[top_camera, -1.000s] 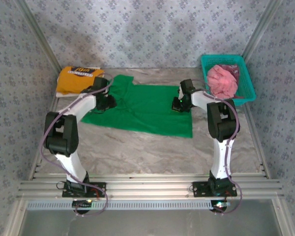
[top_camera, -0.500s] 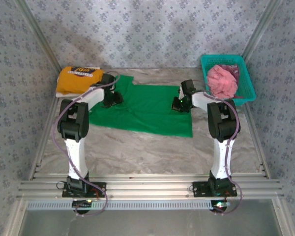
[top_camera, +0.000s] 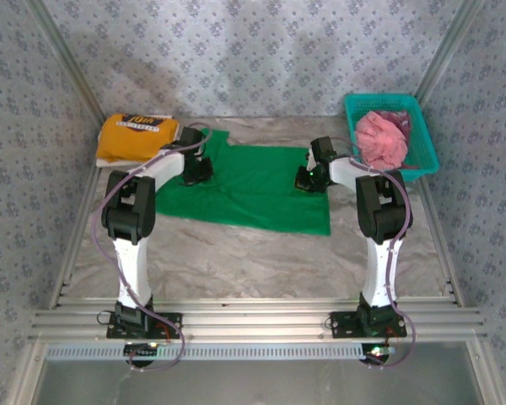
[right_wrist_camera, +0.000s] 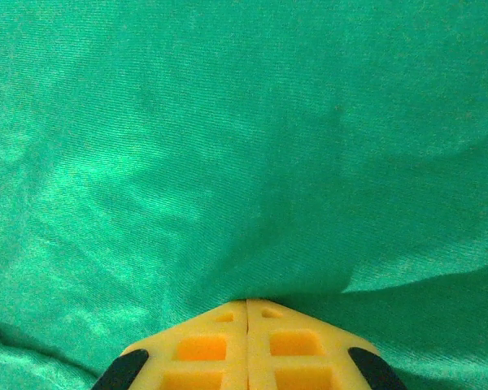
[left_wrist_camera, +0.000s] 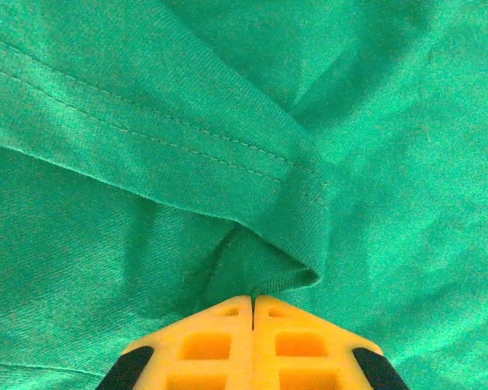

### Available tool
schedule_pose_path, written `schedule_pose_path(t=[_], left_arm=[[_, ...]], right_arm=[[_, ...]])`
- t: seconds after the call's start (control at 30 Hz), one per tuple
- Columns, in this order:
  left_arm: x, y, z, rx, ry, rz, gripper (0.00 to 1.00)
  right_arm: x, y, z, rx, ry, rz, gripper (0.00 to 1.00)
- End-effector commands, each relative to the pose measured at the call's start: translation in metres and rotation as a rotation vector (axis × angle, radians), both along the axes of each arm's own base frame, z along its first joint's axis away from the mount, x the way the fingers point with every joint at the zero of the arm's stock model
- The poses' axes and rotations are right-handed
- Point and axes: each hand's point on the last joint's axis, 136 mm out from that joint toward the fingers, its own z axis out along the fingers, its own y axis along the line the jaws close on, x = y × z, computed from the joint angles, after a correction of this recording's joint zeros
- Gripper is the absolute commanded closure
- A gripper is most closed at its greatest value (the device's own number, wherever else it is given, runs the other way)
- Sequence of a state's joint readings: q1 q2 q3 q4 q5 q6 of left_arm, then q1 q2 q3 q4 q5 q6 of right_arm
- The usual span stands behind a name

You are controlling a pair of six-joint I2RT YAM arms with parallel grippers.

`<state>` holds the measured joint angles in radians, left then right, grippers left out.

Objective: Fold and stack the t-shirts

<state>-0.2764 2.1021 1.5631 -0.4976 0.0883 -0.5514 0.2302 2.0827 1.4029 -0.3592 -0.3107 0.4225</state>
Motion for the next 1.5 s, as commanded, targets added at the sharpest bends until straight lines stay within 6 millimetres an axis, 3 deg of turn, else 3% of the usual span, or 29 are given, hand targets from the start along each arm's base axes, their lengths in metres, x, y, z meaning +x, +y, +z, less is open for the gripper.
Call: schedule_pose_path(t=[0.0,0.43,0.5,0.63,0.7,0.73,0.93,1.07,1.17,1.23,1.4,1.47], left_arm=[[0.008,-0.009,0.018,-0.030,-0.026,-0.013,1.00],[0.030,-0.024,0.034,-0.060,-0.059,-0.040,1.00],[0.036,-0.026,0.034,-0.056,-0.053,-0.050,0.90],[0.055,-0.039,0.036,-0.061,-0.060,-0.086,0.84],[0.061,-0.048,0.035,-0.051,-0.047,-0.118,0.57],[0.064,-0.053,0.037,-0.040,-0.052,-0.140,0.51],[0.080,-0.072,0.082,-0.011,-0.159,-0.204,0.52],[0.070,-0.059,0.106,-0.006,-0.195,-0.173,0.52],[0.054,-0.043,0.111,-0.001,-0.211,-0.131,0.54],[0.042,-0.023,0.098,0.059,-0.193,-0.109,0.32],[0.040,0.039,0.060,0.019,-0.101,0.007,0.38],[0.042,0.037,0.056,0.003,-0.088,-0.002,0.38]], right_arm=[[-0.025,-0.015,-0.031,-0.056,0.118,-0.025,0.91],[-0.025,-0.015,-0.027,-0.047,0.115,-0.024,0.92],[-0.025,-0.014,-0.027,-0.044,0.113,-0.023,0.91],[-0.024,-0.012,-0.027,-0.034,0.111,-0.023,0.91],[-0.025,-0.011,-0.027,-0.027,0.114,-0.020,0.91],[-0.025,-0.010,-0.027,-0.025,0.115,-0.021,0.91],[-0.026,-0.010,-0.025,-0.026,0.114,-0.013,0.91],[-0.025,-0.009,-0.021,-0.022,0.101,-0.003,0.91],[-0.023,-0.009,-0.018,-0.021,0.095,0.000,0.90],[-0.023,-0.009,-0.017,-0.017,0.096,0.002,0.91],[-0.021,-0.008,-0.015,-0.013,0.089,0.010,0.90],[-0.021,-0.008,-0.016,-0.014,0.092,0.011,0.90]])
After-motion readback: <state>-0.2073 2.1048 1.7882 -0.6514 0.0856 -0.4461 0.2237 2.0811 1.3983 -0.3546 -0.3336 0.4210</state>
